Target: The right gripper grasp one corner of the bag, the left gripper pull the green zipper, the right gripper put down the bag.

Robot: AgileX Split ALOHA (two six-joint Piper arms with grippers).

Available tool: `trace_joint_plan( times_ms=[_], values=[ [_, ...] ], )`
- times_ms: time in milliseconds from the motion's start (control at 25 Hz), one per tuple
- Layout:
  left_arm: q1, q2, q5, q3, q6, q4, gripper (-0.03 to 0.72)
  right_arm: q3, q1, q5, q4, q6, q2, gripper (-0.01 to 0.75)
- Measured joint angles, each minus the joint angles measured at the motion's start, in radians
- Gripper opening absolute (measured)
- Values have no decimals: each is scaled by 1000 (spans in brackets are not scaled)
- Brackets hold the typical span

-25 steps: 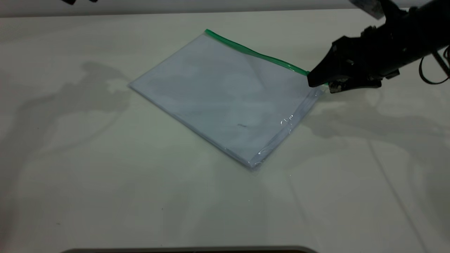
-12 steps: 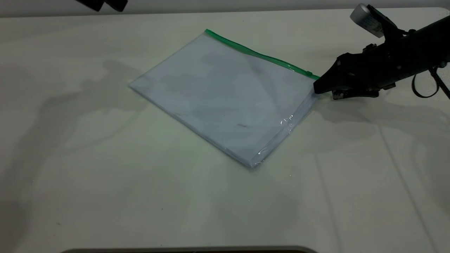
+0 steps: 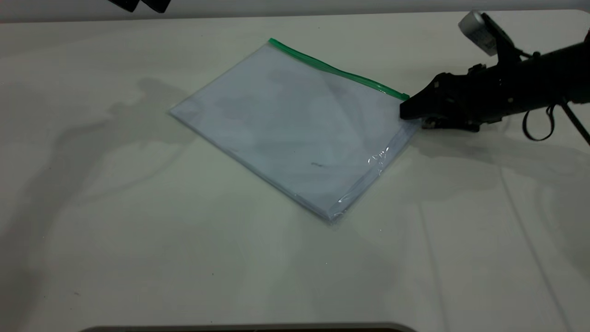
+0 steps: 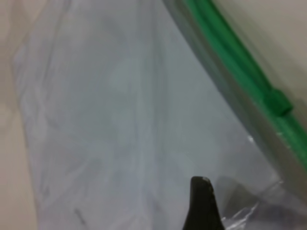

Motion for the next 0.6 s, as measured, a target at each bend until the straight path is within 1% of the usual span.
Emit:
trace_joint_plan(
  times_ms=[120, 240, 360, 480, 520, 600],
  values=[
    [0, 0, 0, 0, 0, 0, 587, -4, 9, 35, 9, -3, 15, 589],
    [0, 0, -1, 0, 0, -1, 587, -4, 30, 44, 10, -4, 16, 584],
    [-1, 0, -1, 0, 0, -1, 587, -4, 58, 44, 10, -14, 17, 541],
    [-1, 0, -1, 0, 0, -1, 587, -15, 79, 47, 9, -19, 18, 445],
    [-1, 0, -1, 0, 0, -1, 587, -23, 84, 52, 8, -19, 18, 394],
    [-1, 0, -1, 0, 0, -1, 587, -39, 85, 75, 5, -22, 18, 266]
  ],
)
